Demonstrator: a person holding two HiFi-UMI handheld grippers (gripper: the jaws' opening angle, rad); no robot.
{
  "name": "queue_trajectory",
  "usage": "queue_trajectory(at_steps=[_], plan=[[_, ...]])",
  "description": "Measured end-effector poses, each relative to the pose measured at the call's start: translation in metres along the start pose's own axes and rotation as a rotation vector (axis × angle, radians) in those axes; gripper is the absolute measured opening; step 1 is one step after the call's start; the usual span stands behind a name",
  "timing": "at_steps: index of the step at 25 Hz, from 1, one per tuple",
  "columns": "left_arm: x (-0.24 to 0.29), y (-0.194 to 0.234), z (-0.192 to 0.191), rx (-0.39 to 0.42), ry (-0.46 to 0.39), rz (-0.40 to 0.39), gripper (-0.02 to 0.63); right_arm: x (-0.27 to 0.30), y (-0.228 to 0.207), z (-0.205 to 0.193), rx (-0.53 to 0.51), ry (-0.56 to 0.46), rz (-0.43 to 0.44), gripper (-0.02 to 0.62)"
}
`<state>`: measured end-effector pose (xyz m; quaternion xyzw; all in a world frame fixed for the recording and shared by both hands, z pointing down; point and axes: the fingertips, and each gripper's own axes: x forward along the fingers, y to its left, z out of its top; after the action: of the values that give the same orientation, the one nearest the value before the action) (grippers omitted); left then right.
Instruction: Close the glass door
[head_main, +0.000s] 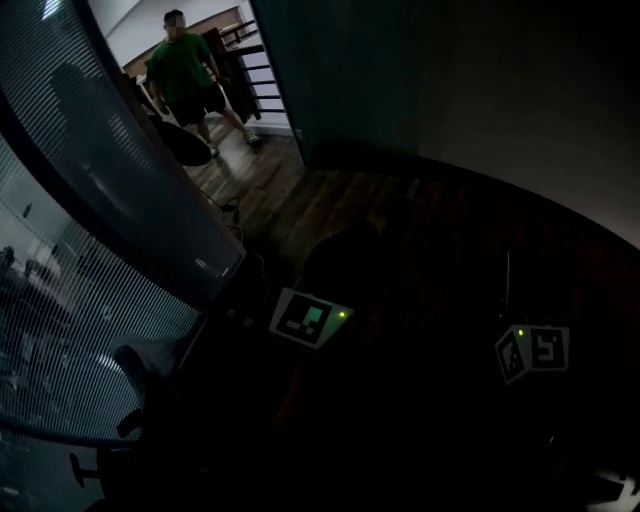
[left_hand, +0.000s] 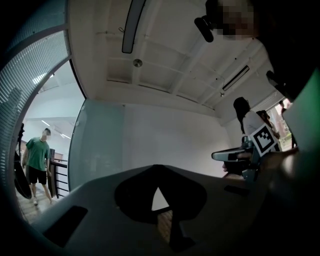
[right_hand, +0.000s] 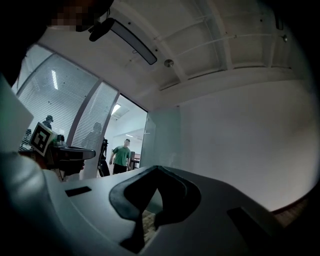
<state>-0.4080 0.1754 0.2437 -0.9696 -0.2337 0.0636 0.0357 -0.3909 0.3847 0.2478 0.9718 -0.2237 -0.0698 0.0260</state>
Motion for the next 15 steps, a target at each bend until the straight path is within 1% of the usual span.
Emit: queue_trajectory(at_steps=[4, 8, 15], plan=[[0.037, 0.020, -0.012, 0.008, 0.011, -0.019, -0.009, 0.035, -0.014, -0.010, -0.008, 0.015, -0.017, -0.005], [0.071, 0.035, -0.023, -0.001, 0.022, -0.033, -0.009, 0.066, -0.028, -0.019, -0.005, 0.027, -0.029, -0.005], [0.101, 0.056, -0.043, -0.020, 0.040, -0.026, -0.009, 0.103, -0.039, -0.034, -0.005, 0.047, -0.022, -0.005]])
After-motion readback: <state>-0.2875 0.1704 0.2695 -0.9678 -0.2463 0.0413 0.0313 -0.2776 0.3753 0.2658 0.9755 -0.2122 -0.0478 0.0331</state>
